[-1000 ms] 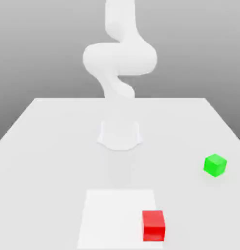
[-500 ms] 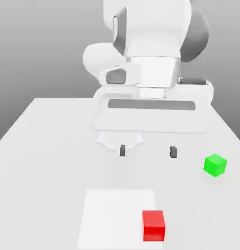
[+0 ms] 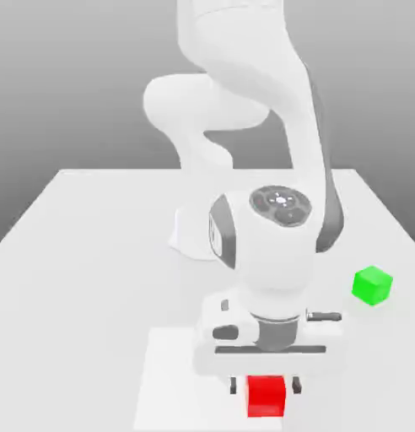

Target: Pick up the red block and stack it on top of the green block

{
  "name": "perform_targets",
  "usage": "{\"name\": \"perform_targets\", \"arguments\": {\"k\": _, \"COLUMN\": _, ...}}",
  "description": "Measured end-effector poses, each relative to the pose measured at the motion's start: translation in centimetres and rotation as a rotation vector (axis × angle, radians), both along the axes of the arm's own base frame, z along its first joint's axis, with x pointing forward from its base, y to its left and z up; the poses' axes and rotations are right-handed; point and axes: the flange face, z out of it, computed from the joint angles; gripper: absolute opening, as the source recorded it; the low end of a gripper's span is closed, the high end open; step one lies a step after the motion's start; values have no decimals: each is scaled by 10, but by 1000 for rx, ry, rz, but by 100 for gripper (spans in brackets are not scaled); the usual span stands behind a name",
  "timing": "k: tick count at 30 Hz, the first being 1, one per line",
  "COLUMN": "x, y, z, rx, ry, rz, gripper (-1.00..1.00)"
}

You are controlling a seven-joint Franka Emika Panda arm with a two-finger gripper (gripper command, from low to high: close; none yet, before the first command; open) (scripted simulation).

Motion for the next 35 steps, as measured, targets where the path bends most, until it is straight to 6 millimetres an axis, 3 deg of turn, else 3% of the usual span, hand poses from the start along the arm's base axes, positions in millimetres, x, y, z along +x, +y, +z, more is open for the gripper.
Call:
{"name": "perform_targets", "arguments": {"k": 4, "x": 0, "y": 0, "z": 2, "rx": 0, "ry": 0, "rz": -1, "gripper": -100}}
{"name": "perform_targets", "arguments": {"k": 9, "x": -1, "y": 2, "z": 56, "rx": 1, "ry": 0, "rz": 5, "gripper": -100}}
{"name": "perform_targets", "arguments": {"k": 10, "x": -7, "y": 18, "z": 63, "rx": 5, "ry": 0, "rz": 46, "gripper": -100}}
{"name": "perform_targets", "arguments": {"k": 13, "x": -44, "y": 87, "z": 78, "rx": 21, "ry": 0, "rz": 234, "gripper": -100}}
{"name": "perform_targets", "arguments": {"k": 15, "x": -84, "y": 142, "z": 85, "rx": 27, "ry": 2, "rz": 403, "gripper": -100}}
{"name": "perform_targets", "arguments": {"k": 19, "x": -166, "y": 209, "z": 95, "rx": 27, "ry": 4, "rz": 682, "gripper": -100}}
{"name": "perform_targets", "arguments": {"k": 24, "x": -251, "y": 240, "z": 98, "rx": 4, "ry": 1, "rz": 945, "gripper": -100}}
{"name": "perform_targets", "arguments": {"k": 32, "x": -262, "y": 243, "z": 40, "rx": -3, "ry": -3, "rz": 981, "gripper": -100}}
{"name": "perform_targets", "arguments": {"k": 33, "x": -263, "y": 243, "z": 36, "rx": -1, "ry": -1, "rz": 983, "gripper": 100}}
{"name": "perform_targets", "arguments": {"k": 35, "x": -263, "y": 243, "z": 36, "rx": -1, "ry": -1, "rz": 983, "gripper": 100}}
